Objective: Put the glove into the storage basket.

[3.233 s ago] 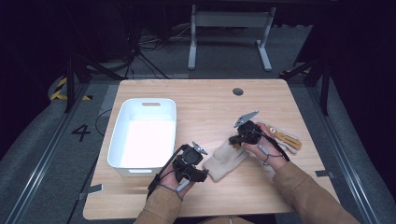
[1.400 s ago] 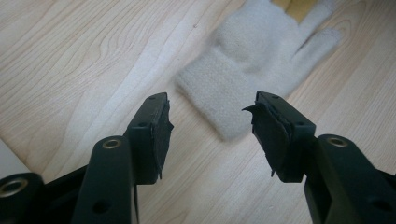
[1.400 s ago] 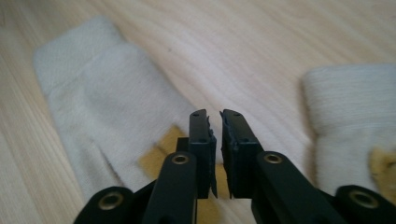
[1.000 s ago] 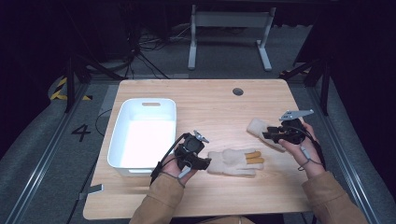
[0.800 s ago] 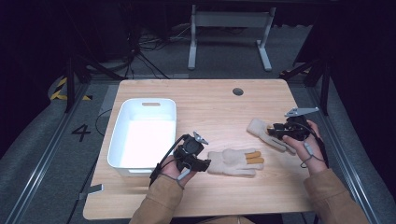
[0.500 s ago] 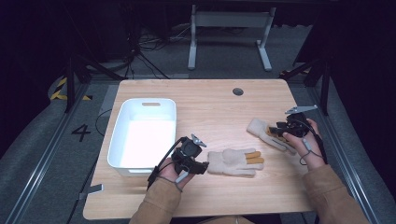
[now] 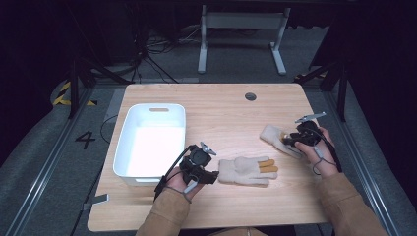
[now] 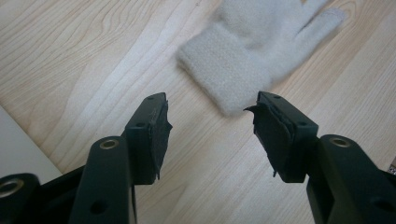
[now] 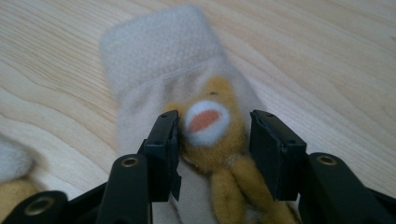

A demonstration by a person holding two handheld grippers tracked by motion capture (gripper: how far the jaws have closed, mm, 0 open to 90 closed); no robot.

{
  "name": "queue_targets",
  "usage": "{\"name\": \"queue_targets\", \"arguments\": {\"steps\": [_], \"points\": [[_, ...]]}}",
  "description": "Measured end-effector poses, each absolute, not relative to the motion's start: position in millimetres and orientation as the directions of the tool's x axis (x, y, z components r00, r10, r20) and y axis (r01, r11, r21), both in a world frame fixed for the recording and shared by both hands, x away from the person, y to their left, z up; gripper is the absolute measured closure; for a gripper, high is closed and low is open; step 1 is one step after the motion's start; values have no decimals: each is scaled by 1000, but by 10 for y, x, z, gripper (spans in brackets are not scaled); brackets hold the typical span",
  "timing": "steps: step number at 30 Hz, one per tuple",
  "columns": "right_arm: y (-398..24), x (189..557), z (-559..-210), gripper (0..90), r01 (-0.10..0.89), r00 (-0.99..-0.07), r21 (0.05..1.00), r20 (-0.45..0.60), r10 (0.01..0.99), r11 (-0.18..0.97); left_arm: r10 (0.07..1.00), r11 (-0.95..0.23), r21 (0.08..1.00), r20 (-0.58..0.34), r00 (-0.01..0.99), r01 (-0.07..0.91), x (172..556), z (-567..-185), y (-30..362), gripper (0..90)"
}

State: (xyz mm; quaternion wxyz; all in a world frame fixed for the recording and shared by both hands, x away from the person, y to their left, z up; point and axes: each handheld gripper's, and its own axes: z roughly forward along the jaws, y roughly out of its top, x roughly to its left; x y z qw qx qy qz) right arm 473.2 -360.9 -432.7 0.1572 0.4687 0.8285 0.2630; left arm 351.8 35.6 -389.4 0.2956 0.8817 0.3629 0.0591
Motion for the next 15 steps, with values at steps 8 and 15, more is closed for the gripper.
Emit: {"name": "queue_targets", "arguments": {"steps": [8, 15], "points": [[-3588, 4723, -4364, 650, 691, -525, 573, -20, 851, 441, 674, -562, 565, -111, 731, 604, 3519, -3895, 354, 455], [-3586, 4693, -4310, 667, 684, -529, 577, -30, 848, 447, 671, -563, 564, -114, 733, 603, 3531, -3890, 354, 455]]}}
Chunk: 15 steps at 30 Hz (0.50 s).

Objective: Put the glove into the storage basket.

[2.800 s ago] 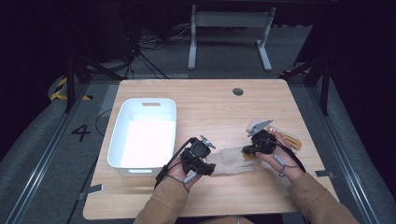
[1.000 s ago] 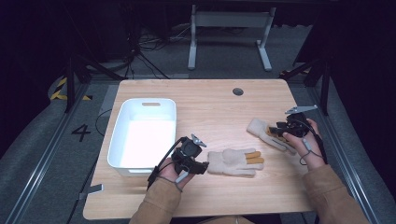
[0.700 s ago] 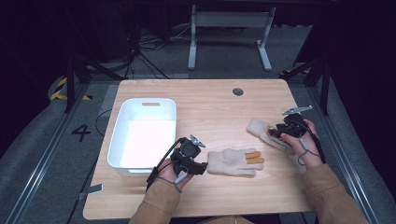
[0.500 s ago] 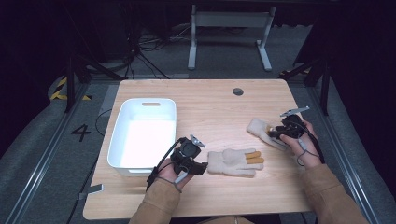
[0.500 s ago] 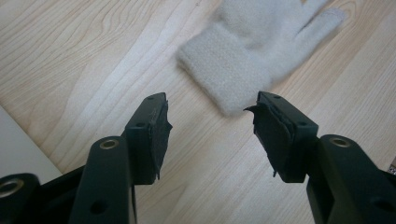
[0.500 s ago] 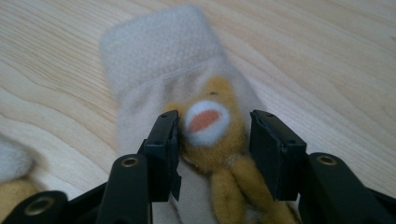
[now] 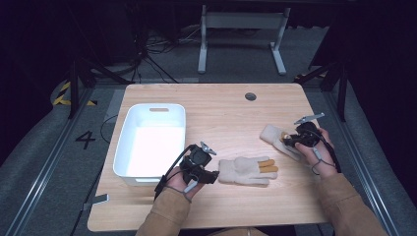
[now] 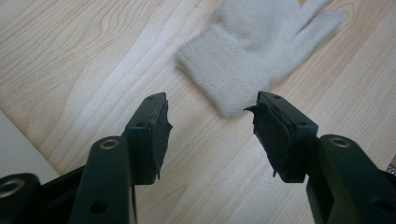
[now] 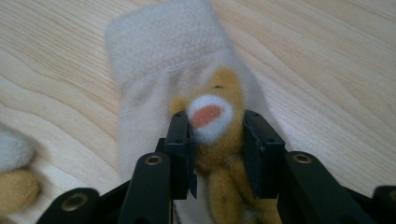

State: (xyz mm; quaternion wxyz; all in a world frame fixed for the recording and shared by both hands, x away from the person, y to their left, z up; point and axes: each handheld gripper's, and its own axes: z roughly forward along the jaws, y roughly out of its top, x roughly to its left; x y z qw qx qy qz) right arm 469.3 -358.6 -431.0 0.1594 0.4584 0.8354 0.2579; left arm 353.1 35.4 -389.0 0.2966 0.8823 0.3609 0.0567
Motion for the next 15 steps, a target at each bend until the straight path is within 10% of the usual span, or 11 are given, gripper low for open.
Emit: {"name": "queue_targets", "arguments": {"steps": [15], "points": [[-3559, 4475, -3979, 671, 620, -564, 631, -56, 824, 467, 667, -551, 581, -126, 735, 599, 3567, -3822, 391, 446]]}}
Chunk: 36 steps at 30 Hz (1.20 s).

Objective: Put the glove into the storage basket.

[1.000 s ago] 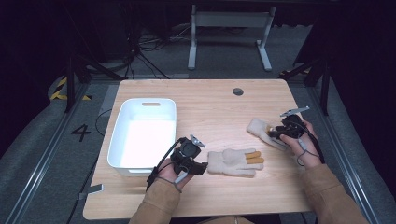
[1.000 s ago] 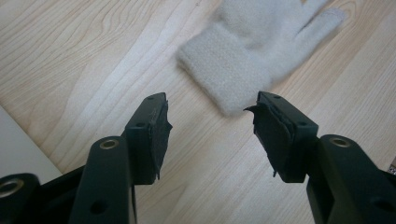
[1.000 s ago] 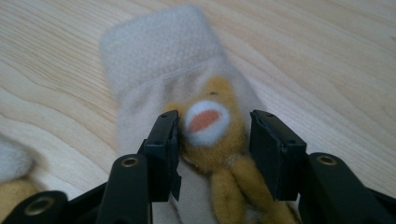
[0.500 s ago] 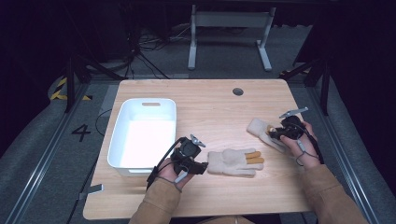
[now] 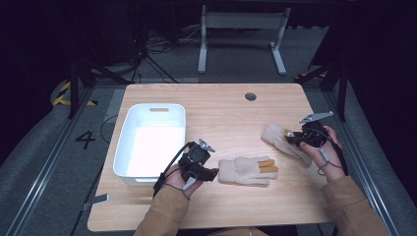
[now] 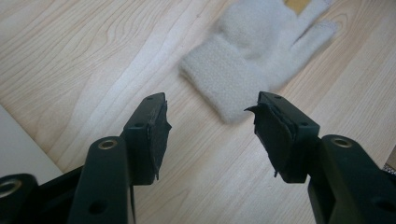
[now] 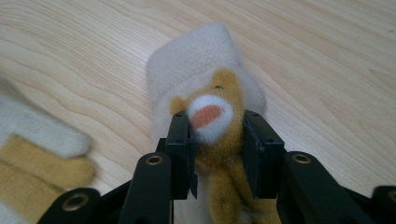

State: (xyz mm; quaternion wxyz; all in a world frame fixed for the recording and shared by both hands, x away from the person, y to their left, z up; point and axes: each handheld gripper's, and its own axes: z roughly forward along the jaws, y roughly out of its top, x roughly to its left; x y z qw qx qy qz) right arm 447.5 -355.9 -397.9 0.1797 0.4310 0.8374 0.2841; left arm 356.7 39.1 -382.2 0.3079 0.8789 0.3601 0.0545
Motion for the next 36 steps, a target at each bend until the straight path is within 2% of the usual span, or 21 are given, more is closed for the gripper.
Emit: {"name": "queue_targets", "arguments": {"steps": [22, 36], "points": [[-3441, 4208, -3584, 671, 521, -646, 695, -59, 761, 495, 659, -551, 590, -126, 742, 590, 3576, -3770, 389, 445], [-3216, 4049, -3422, 671, 439, -748, 698, -64, 660, 565, 659, -552, 590, -126, 742, 590, 3577, -3767, 409, 444]]}}
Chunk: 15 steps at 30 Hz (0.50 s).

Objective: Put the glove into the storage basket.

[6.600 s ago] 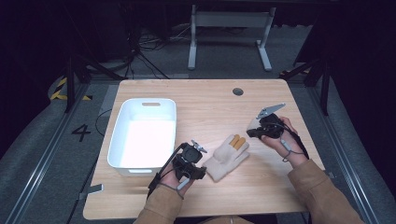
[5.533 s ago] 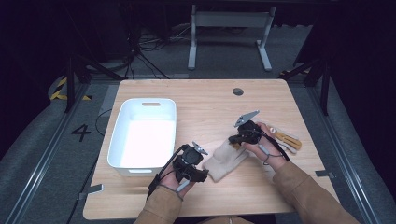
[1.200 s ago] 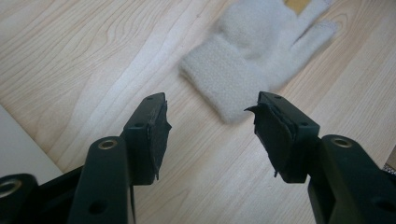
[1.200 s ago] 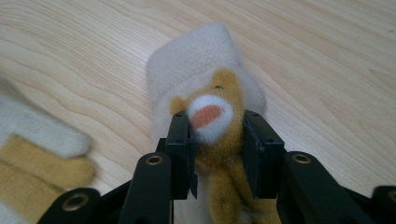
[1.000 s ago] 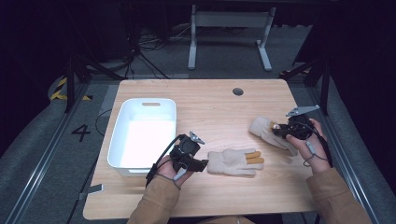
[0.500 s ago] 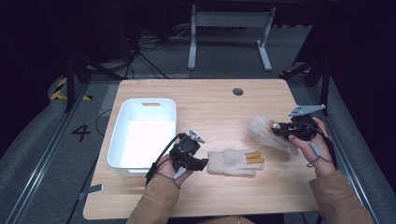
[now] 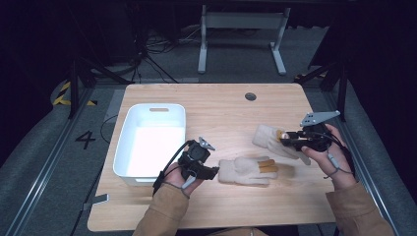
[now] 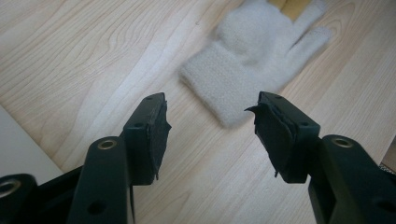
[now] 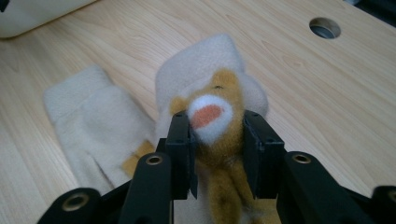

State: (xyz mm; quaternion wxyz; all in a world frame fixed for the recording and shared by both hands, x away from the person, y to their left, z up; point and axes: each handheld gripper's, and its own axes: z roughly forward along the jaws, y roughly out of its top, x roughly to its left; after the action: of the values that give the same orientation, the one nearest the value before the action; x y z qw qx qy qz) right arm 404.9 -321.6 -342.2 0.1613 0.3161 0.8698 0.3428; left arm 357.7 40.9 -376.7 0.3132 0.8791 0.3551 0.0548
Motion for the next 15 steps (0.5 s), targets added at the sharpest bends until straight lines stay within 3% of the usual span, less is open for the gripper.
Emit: {"name": "queue_targets", "arguments": {"steps": [15], "points": [[-2881, 3988, -3388, 671, 333, -845, 695, -80, 529, 638, 663, -537, 593, -143, 734, 600, 3542, -3765, 457, 443]]}}
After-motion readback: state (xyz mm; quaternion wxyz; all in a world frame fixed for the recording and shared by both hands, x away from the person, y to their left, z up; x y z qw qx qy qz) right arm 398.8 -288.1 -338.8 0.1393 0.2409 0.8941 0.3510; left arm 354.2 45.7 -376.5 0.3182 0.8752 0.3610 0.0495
